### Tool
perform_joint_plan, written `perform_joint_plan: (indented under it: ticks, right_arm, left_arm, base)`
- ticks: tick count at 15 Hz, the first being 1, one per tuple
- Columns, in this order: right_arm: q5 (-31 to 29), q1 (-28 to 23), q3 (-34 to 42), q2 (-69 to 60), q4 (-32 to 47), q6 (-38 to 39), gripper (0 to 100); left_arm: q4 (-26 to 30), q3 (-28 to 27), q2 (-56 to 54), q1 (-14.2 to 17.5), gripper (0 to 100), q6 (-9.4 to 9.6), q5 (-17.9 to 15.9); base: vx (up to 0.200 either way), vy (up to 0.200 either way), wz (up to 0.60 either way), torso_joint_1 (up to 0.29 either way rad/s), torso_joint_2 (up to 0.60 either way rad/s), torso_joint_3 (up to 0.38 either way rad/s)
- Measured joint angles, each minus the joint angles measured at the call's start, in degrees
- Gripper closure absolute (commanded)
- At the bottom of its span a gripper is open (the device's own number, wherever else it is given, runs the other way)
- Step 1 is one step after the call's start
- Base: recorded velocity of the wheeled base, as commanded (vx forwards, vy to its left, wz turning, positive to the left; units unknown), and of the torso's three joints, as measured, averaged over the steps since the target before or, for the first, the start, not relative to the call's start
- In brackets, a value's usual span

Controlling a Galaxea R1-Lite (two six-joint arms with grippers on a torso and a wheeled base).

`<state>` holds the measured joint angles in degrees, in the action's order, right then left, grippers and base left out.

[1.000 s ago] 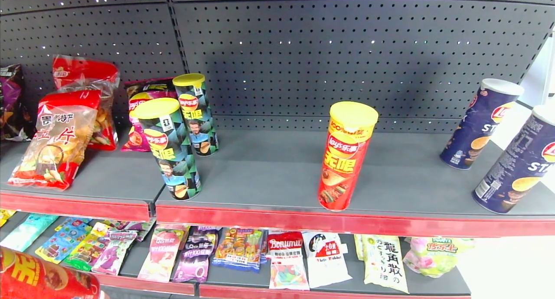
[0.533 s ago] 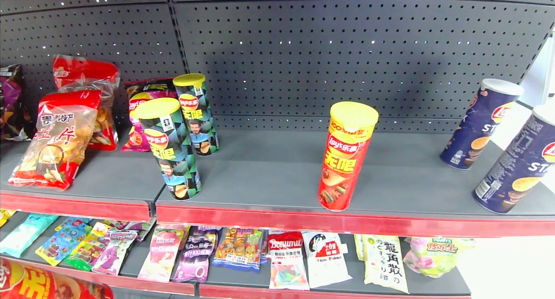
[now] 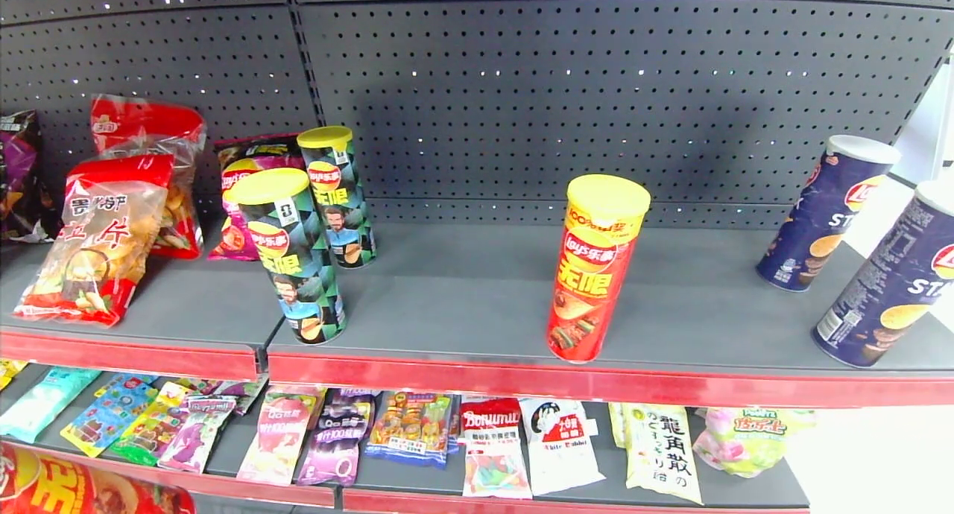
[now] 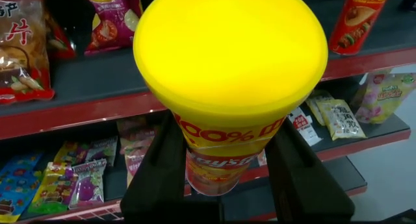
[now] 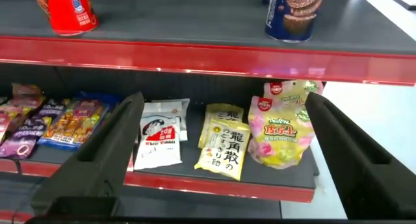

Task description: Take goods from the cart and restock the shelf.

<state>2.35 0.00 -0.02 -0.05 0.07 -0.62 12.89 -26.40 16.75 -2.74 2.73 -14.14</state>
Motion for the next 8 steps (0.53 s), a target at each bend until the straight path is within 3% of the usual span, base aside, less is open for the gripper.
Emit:
perform_joint_plan:
  ticks: [4, 8]
  right_arm:
    - [0.0, 0.0, 0.0, 0.0, 0.0, 0.0, 0]
    - [0.0, 0.0, 0.0, 0.0, 0.1, 1.0, 0]
  left_arm:
    - [0.0, -0.1, 0.3, 0.1, 100, 0.00, -0.2]
    - [0.0, -0.3, 1.0, 0.1, 100, -0.11, -0.3]
  base:
    - [0.000, 0.000, -0.60, 0.010, 0.00, 0.002]
    - [0.000, 0.000, 0.00, 0.000, 0.00, 0.000]
